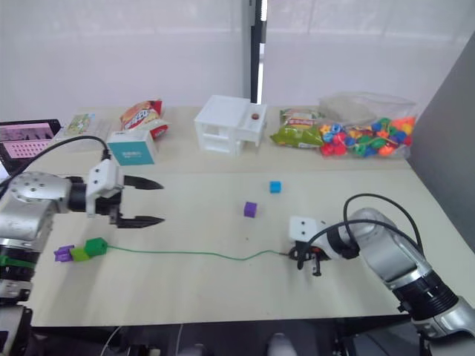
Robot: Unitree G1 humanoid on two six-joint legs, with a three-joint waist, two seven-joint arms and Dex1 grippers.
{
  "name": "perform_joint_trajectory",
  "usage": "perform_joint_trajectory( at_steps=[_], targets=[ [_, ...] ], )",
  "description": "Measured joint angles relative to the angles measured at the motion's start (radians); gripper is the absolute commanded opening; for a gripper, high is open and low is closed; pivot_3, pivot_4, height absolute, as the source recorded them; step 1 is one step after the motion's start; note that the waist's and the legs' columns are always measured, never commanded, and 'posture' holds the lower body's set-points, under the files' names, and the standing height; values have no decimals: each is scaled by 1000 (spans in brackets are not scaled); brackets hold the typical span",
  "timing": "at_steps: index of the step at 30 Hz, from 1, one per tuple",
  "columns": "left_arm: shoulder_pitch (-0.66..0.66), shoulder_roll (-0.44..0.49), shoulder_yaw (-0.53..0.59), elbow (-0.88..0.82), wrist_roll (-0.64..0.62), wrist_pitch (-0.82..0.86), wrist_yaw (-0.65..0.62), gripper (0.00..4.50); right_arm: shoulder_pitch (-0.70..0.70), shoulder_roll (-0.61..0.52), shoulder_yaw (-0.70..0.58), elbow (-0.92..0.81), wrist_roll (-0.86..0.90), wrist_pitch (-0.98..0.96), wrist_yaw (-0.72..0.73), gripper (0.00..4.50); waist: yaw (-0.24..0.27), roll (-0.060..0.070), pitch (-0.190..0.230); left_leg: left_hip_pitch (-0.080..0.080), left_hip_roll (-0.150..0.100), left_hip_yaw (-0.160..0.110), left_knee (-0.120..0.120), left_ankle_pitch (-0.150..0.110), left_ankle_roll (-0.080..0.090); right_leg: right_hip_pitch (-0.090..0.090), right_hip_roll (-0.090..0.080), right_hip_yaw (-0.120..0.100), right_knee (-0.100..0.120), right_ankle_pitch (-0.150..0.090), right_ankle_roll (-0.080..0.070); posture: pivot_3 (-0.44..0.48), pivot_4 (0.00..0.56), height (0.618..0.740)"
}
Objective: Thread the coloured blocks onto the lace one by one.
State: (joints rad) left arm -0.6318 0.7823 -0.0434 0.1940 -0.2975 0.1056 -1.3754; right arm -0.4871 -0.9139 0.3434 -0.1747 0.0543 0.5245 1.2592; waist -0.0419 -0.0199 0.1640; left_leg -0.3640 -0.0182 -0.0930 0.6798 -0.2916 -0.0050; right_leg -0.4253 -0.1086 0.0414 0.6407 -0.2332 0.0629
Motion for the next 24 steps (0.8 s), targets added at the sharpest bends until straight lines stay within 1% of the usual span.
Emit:
perform_joint_trajectory(
  at_steps=[1,5,6,8,10,13,15,17,21,23,24],
  targets=[
    [-1,-49,-25,-23,5,-3,22,4477,1,1,-1,-7,3,6,0,0,1,0,0,0,0,0,0,0,0,0,0,0,0,0,0,0,150,740],
    [10,-329,-187,-39,70,-62,122,4477,2,10,-2,-60,10,22,-3,0,19,0,0,-4,-2,-1,4,0,0,0,-2,0,-1,1,1,0,150,740],
    [11,-368,-221,-29,87,-79,140,4477,3,12,-2,-71,11,28,-3,0,21,-1,1,-5,-2,-1,5,0,0,-1,-2,0,-1,1,1,0,150,740],
    [10,-404,-244,-6,109,-94,165,4477,9,8,-3,-83,12,35,-1,0,16,-1,1,-4,-2,-1,4,0,0,-2,-1,0,-1,1,1,0,150,740],
    [8,-458,-253,31,122,-112,189,4477,23,0,-4,-91,12,50,1,0,20,-1,0,-3,-2,-1,5,0,0,-2,-2,0,-3,1,1,0,150,740],
    [21,-532,-305,93,151,-122,209,4477,25,0,-5,-111,21,55,3,0,27,-1,0,-4,-3,-1,5,0,-1,1,-2,0,-9,1,1,0,150,740],
    [28,-566,-334,149,177,-123,227,4477,25,-1,-5,-118,30,55,3,0,28,-1,1,-4,-3,-1,5,0,-1,1,-2,0,-9,1,1,0,150,740],
    [39,-577,-336,181,183,-124,240,4477,29,-11,-5,-118,30,55,2,0,28,-1,1,-4,-3,-1,5,0,-1,1,-2,0,-9,1,1,0,150,740],
    [41,-589,-337,192,188,-127,248,3357,32,-22,-12,-117,35,55,-2,0,28,-1,1,-4,-3,-1,5,0,-1,1,-2,0,-9,1,1,0,150,740],
    [43,-590,-342,191,191,-124,245,2670,32,-22,-12,-117,38,57,-2,0,29,-1,1,-4,-3,-1,5,0,-1,1,-2,0,-9,1,1,0,150,740],
    [46,-590,-345,192,191,-123,244,2670,32,-22,-12,-117,38,59,-2,0,29,-1,1,-4,-3,-1,5,0,-1,1,-2,0,-9,1,1,0,150,740]
  ],
)
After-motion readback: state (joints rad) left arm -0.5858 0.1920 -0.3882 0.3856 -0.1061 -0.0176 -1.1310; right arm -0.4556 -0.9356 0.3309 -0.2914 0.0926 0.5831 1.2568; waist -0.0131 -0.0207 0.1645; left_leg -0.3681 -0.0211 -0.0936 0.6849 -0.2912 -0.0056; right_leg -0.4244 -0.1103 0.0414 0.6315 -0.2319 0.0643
